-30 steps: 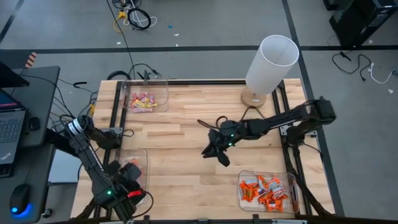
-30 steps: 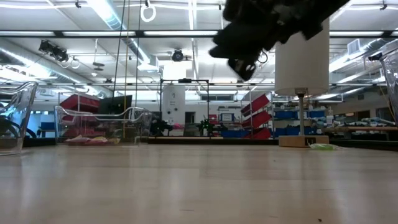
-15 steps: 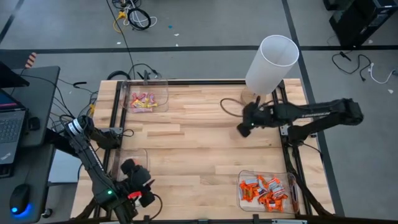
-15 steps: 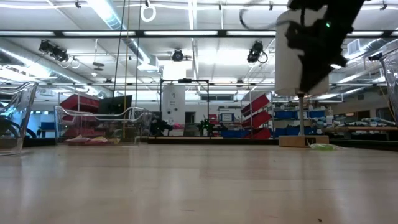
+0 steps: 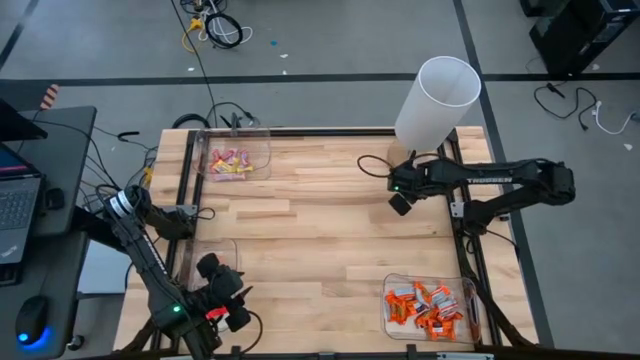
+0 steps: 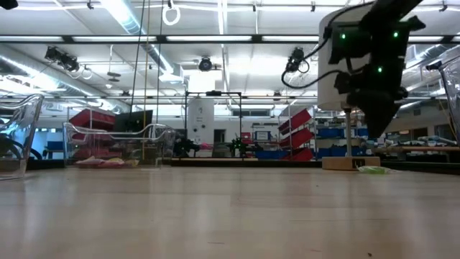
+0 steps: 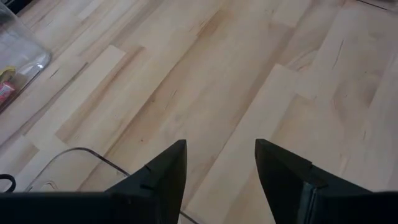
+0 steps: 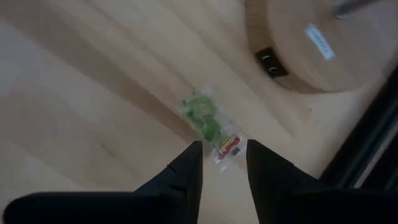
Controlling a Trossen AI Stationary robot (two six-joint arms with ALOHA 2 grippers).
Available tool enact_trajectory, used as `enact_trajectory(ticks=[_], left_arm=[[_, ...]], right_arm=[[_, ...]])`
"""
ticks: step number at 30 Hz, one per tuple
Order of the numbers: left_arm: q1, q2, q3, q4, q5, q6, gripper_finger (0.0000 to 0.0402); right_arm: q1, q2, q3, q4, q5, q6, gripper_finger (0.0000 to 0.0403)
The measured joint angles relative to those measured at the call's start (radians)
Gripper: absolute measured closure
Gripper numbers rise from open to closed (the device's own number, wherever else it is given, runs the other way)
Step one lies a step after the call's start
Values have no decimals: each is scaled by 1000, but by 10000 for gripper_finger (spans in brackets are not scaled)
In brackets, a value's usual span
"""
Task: Sort candy
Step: Put the green gummy into the bottom left transparent bin
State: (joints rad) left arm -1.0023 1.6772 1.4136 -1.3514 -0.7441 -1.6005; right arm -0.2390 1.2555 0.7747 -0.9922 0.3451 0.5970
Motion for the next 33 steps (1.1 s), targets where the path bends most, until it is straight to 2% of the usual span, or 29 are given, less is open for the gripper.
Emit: enact_trajectory(ticks=[3,8,15,22,28,33], left_arm=[[0,0,0,0,-1,0,209],[0,0,0,0,-9,0,209],[0,0,0,2,-19,0,209],[0,0,0,4,-33,0,209],[0,0,0,7,-43,0,209],[0,0,0,8,-66,0,209]], right_arm=[[-6,15,-42,58,-3,-125,282],[-19,38,-74,85,-3,-221,261],[-58,83,-117,128,-53,-234,232],[-89,137,-142,187,-59,-234,214],[-116,186,-142,211,-59,-235,217],[-118,213,-140,216,-68,-242,242]])
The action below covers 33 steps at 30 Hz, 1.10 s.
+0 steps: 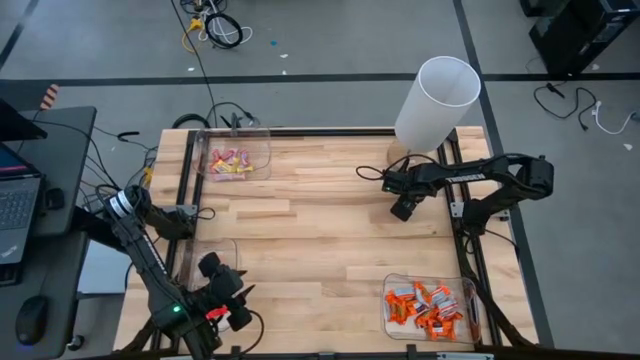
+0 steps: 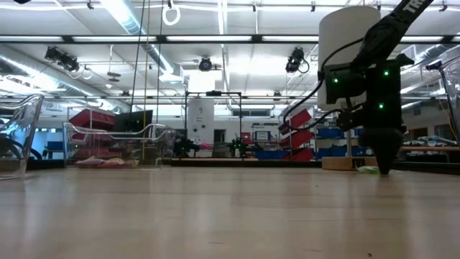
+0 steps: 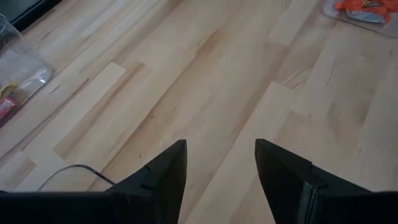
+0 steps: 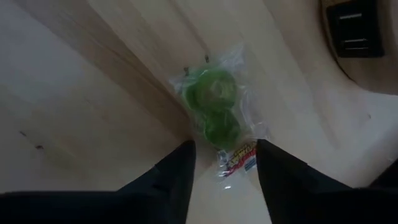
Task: Sort candy
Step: Put the green gummy into the bottom left transparent bin
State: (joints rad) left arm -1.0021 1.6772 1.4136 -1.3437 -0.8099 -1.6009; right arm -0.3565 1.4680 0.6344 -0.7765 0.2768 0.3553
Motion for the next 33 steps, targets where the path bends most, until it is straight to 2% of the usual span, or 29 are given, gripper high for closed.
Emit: enact_trajectory(ticks=[4,10,16,23,25,28,33], left_arm=[[0,0,0,0,-4,0,209],[0,0,0,0,-12,1,209],[0,0,0,1,-51,20,209],[0,0,0,4,-78,24,209],[0,0,0,14,-106,26,209],[0,0,0,47,-161,79,209],[7,0,0,205,-279,350,209]], right_arm=[[0,1,-1,13,-29,0,287],[8,1,-1,23,-96,0,389],[57,-55,-7,24,-121,20,401],[144,-227,5,31,-158,85,403],[182,-277,9,88,-196,96,403],[255,-337,9,262,-294,100,403],[391,-355,12,672,-445,98,403]])
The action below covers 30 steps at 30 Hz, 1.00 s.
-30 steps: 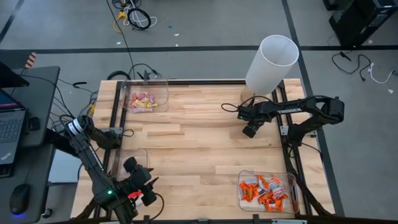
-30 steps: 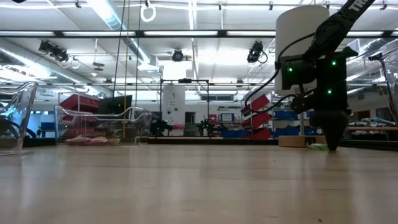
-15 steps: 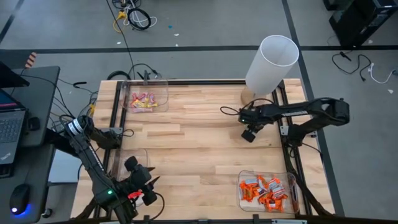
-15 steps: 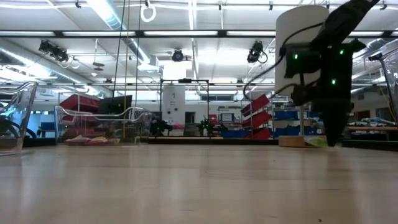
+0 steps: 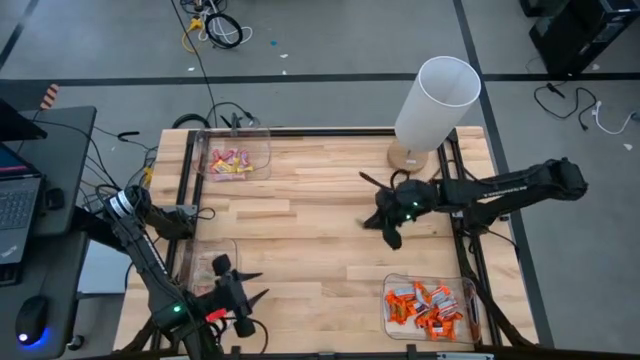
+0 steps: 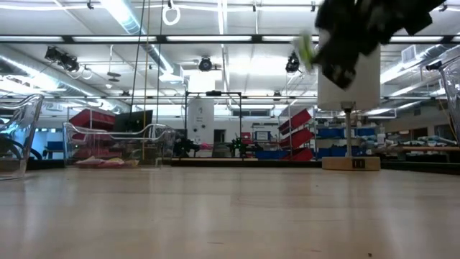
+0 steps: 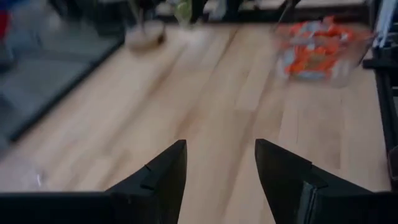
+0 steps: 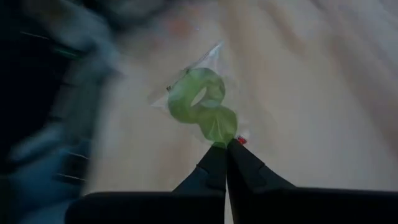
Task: Sort candy
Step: Put the green gummy into the bottom left transparent bin
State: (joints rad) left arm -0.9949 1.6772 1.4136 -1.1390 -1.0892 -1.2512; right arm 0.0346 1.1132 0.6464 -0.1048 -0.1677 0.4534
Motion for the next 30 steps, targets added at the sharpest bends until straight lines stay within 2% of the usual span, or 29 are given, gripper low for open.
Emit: enact_trajectory(ticks=[5,8,11,15,21,25,30], left_arm=[[29,0,0,186,-147,325,209],[57,0,0,266,-163,461,209],[91,0,0,311,-166,536,209],[134,0,0,345,-132,588,209],[186,0,-1,469,47,708,209],[203,0,-12,607,144,828,209],[213,1,-13,691,188,902,209]], right_arm=[[120,68,1,361,-39,-24,403],[174,135,1,537,-39,-39,403],[212,214,12,645,-41,-49,403],[247,324,83,658,-49,-80,403],[260,468,223,635,-143,-129,403],[260,536,324,540,-154,-190,403],[259,608,441,405,-156,-258,403]])
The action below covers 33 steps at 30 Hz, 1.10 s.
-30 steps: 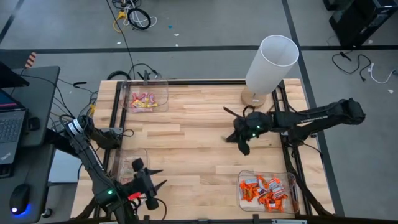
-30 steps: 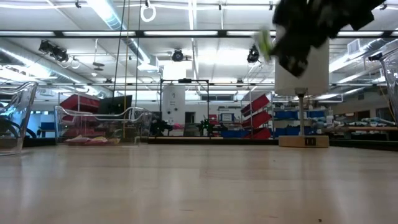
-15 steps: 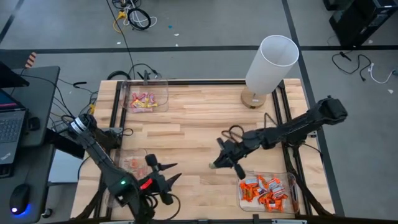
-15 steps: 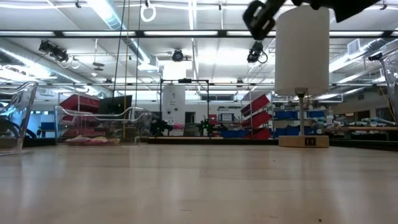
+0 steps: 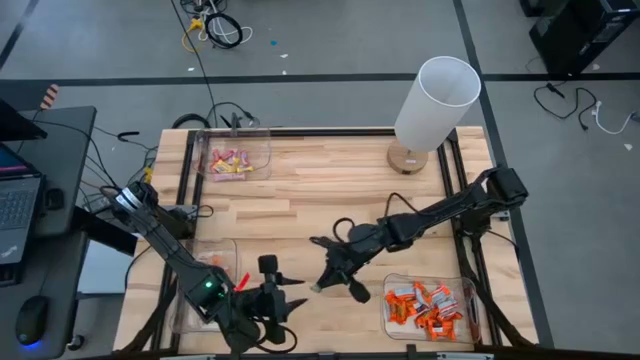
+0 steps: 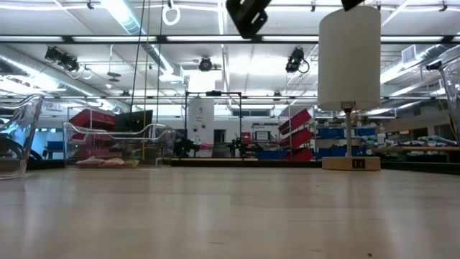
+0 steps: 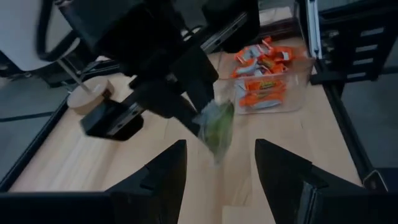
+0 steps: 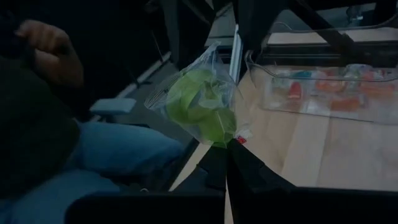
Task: Sort candy
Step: Put the green gummy into the bottom left transparent bin
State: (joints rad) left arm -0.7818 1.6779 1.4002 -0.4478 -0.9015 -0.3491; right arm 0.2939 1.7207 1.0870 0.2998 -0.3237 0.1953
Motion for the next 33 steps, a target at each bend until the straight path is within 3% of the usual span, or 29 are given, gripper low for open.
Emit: enact_trajectory(ticks=[6,24,28,33], left_arm=[[2,0,0,28,60,31,209],[40,0,0,37,60,45,211],[42,0,0,38,61,54,242],[42,0,0,38,61,53,320]], right_arm=[[-3,27,57,-71,4,-31,403],[-3,27,73,-86,10,-68,403],[-3,28,73,-96,18,-76,403],[-6,28,73,-98,22,-87,403]])
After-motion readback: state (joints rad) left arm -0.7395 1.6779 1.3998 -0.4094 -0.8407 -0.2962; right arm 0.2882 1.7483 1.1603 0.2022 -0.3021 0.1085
